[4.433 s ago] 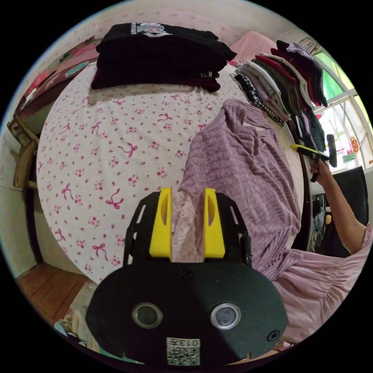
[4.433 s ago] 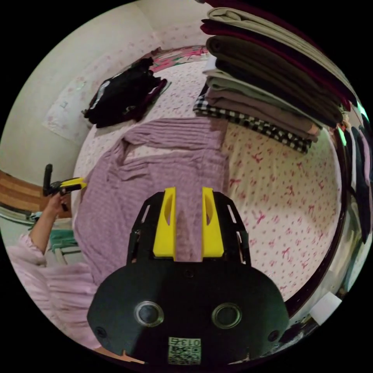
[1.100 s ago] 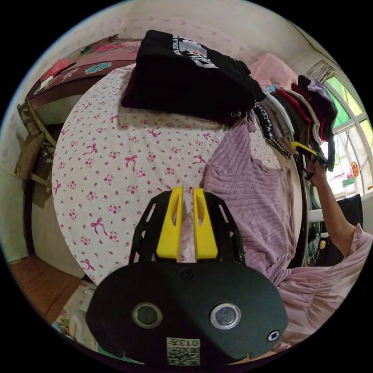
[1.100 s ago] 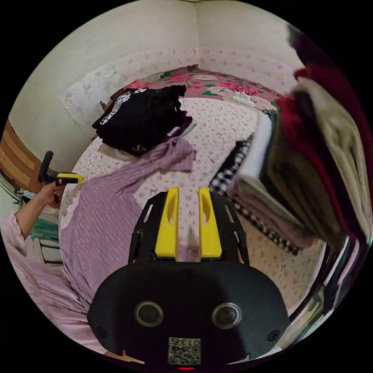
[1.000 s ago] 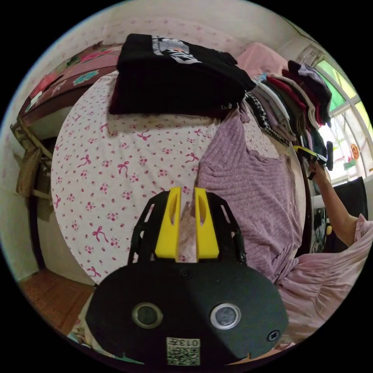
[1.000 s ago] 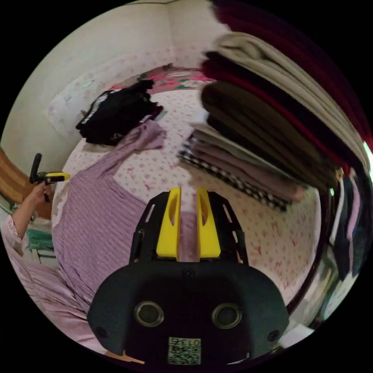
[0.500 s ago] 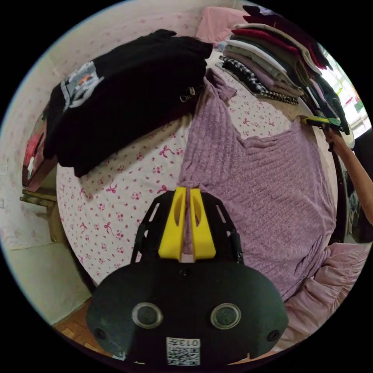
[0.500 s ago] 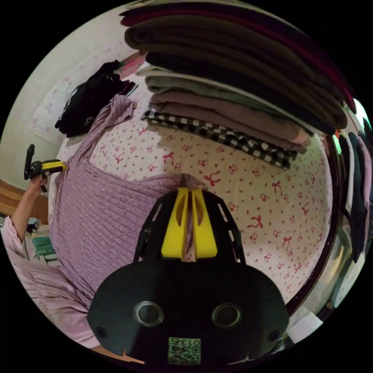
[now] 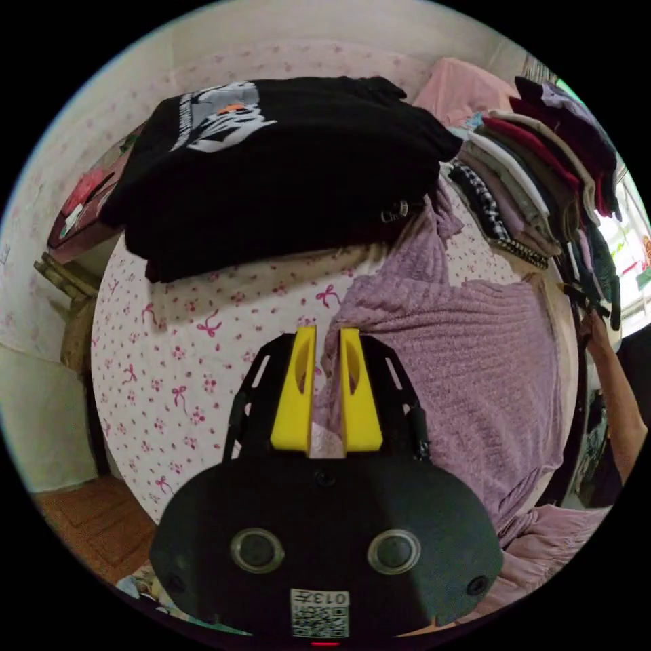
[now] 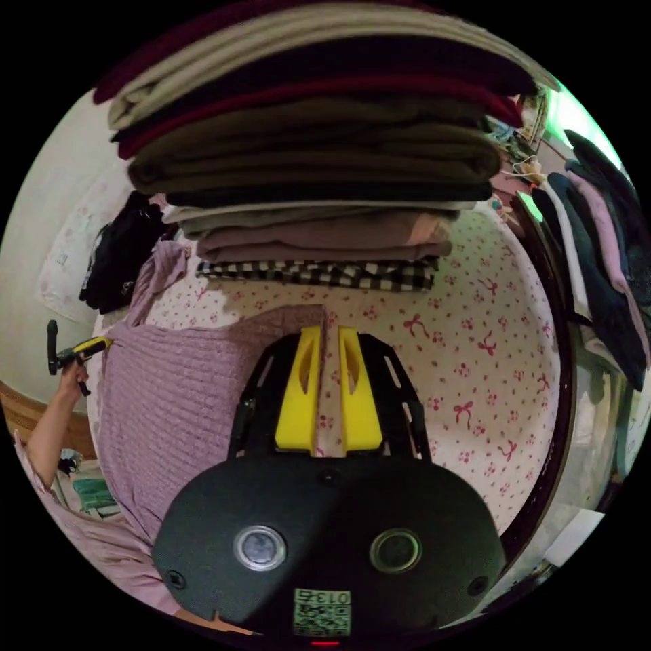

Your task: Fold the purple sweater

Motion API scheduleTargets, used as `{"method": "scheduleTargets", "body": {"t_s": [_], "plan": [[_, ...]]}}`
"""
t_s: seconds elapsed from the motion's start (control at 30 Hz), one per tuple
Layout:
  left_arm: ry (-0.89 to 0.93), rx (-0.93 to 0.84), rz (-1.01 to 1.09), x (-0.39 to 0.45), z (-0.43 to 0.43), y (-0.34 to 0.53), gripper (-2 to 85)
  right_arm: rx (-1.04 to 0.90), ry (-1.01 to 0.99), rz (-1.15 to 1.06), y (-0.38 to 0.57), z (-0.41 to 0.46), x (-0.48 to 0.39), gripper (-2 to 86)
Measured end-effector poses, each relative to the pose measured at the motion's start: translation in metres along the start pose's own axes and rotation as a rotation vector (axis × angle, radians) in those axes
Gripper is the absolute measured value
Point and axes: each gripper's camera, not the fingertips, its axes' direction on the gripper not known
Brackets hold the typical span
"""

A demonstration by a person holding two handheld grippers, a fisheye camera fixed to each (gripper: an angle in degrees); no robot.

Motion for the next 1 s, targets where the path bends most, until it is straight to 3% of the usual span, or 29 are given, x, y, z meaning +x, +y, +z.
{"method": "scheduleTargets", "body": {"t_s": [0.13, 0.23, 0.53, 1.0], "plan": [[0.053, 0.019, -0.025, -0.021, -0.028, 0.054, 6.8, 0.055, -0.046, -0.042, 0.064, -0.063, 0.005, 5.3], [0.099, -0.039, -0.024, -0.024, -0.040, 0.106, 7.2, -0.006, -0.054, -0.058, 0.153, -0.107, 0.001, 5.4], [0.176, -0.195, -0.090, -0.008, -0.058, 0.251, 9.9, -0.099, -0.024, 0.181, 0.343, -0.170, -0.020, 6.8], [0.372, -0.126, -0.281, -0.010, -0.038, 0.292, 12.5, -0.162, -0.041, 0.174, 0.393, -0.194, -0.067, 7.6]]}}
